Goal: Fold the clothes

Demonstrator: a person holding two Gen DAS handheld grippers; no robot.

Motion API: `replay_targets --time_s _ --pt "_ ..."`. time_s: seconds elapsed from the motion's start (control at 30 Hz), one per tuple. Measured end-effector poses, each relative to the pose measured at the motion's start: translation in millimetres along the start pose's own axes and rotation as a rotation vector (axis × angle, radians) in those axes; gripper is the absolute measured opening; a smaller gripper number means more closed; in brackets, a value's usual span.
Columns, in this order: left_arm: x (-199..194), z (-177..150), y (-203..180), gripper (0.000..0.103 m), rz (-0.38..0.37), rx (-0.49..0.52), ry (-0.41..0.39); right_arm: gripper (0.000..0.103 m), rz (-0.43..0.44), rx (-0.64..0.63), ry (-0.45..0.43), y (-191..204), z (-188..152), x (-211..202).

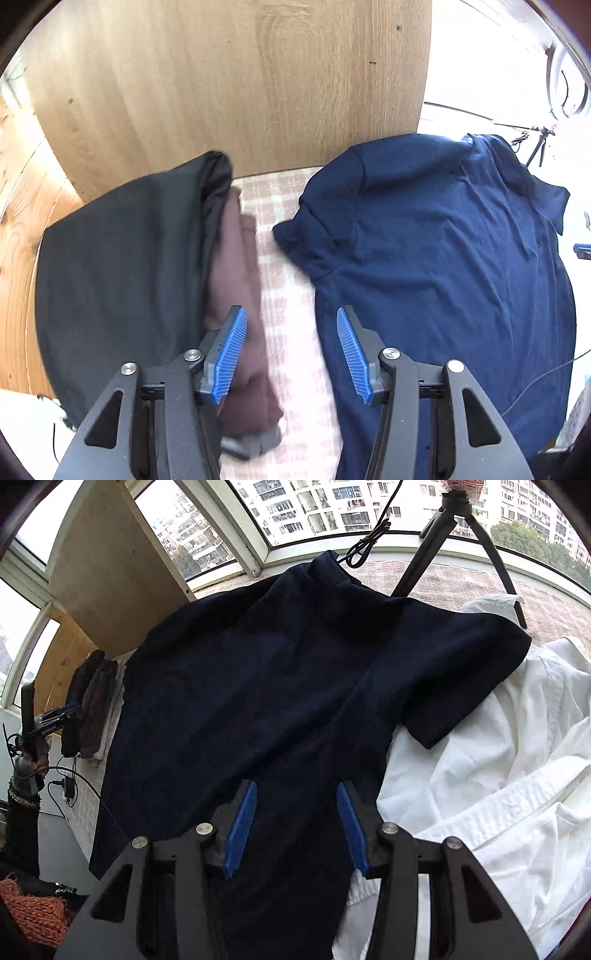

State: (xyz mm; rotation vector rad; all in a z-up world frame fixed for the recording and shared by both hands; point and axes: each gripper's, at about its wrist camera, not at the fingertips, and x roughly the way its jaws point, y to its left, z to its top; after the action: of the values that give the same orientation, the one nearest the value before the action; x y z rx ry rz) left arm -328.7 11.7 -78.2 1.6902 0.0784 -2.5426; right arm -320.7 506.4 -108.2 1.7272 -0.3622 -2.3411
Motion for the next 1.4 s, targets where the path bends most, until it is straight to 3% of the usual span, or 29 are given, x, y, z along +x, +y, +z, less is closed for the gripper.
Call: replay_targets --time_s 0.17,0.33,0.47,0.67,0.77,0.8,0.83,0.97,1.1,1.2,1.3,1.4 --pt "3.0 -75.1 27.2 0.050 -0.059 -0.051 0.081 0.045 0.068 0.076 0.002 9.6 -50.8 -10.5" --pt "14.3 -152.3 11.8 0.050 -0.155 -0.058 0.180 0.045 0.078 0.088 0.038 29.2 -99.6 -7.7" --pt "28.1 -178.0 -0.5 0.048 -0.163 -0.042 0.204 0.045 0.059 0.102 0.066 38.9 -133.9 -0.9" --pt "31.1 -179.9 -17.1 0.047 -0.208 -0.017 0.178 0.047 0.060 0.132 0.076 47.5 -170.8 -0.5" --pt "29.0 -179.2 -23.8 0.022 -0.197 0.005 0.164 0.050 0.058 0.140 0.080 52.2 -186.8 0.5" --pt "27.2 -179.5 -24.3 0.003 -0.202 0.004 0.159 0.050 0.058 0.142 0.081 53.4 -191.4 1.1" --pt "25.3 -179.9 -24.8 0.002 -0.208 0.004 0.153 0.050 0.059 0.139 0.083 53.6 -195.0 1.9" --pt "6.1 -183.9 -11.6 0.002 -0.198 -0.041 0.100 0.050 0.031 0.140 0.087 51.5 -208.6 7.9" --pt "2.6 -189.3 13.6 0.001 -0.187 -0.136 0.118 0.050 0.026 0.166 0.089 42.2 -207.6 11.3" --pt "3.3 -187.3 18.0 0.025 -0.197 -0.145 0.154 0.050 0.025 0.169 0.096 42.2 -205.0 14.3" --pt "-8.1 -192.5 14.3 0.028 -0.217 -0.133 0.153 0.050 0.026 0.154 0.098 39.6 -208.4 9.2" --pt "-17.6 -214.9 10.3 0.036 -0.235 -0.128 0.204 0.050 0.048 0.174 0.092 34.6 -222.1 -0.3"
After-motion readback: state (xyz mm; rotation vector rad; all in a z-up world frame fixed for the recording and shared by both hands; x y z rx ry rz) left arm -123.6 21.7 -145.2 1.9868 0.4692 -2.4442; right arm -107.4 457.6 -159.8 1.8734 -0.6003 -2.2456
